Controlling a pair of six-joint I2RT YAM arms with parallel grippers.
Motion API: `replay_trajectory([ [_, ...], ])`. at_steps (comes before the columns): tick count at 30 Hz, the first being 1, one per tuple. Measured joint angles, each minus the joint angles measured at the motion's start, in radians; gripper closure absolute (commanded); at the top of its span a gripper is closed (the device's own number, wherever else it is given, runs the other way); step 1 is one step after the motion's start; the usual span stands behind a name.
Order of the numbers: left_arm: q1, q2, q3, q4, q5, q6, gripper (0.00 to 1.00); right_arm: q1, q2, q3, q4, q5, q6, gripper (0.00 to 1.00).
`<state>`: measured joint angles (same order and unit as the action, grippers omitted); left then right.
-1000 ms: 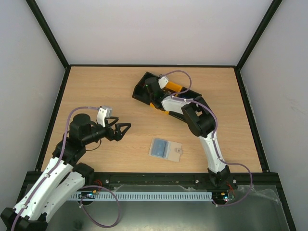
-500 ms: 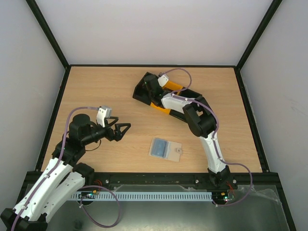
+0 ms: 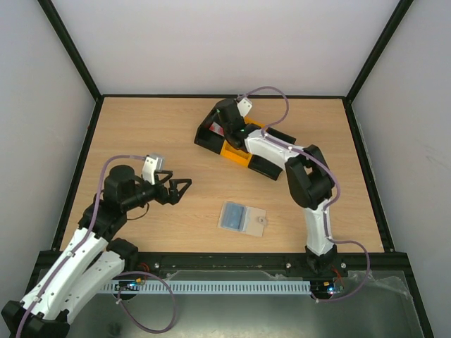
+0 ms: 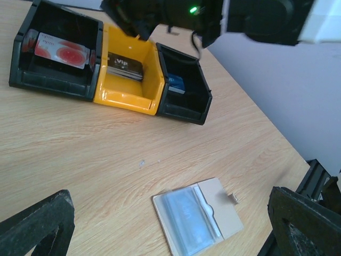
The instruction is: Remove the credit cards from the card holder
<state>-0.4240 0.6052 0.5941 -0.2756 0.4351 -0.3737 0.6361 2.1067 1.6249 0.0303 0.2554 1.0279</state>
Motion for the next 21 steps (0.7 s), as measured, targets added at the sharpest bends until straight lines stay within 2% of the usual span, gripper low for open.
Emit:
replay_trajectory([
  [7,0.000,0.034,0.000,-0.001,-0.010,-0.017,0.00,0.000,-0.203,-0.144,-0.044,-0.109,-0.075,0.51],
  [21,-0.005,0.131,-0.046,0.033,0.008,-0.165,0.11,0.006,-0.703,-0.760,-0.101,-0.281,-0.157,0.52],
])
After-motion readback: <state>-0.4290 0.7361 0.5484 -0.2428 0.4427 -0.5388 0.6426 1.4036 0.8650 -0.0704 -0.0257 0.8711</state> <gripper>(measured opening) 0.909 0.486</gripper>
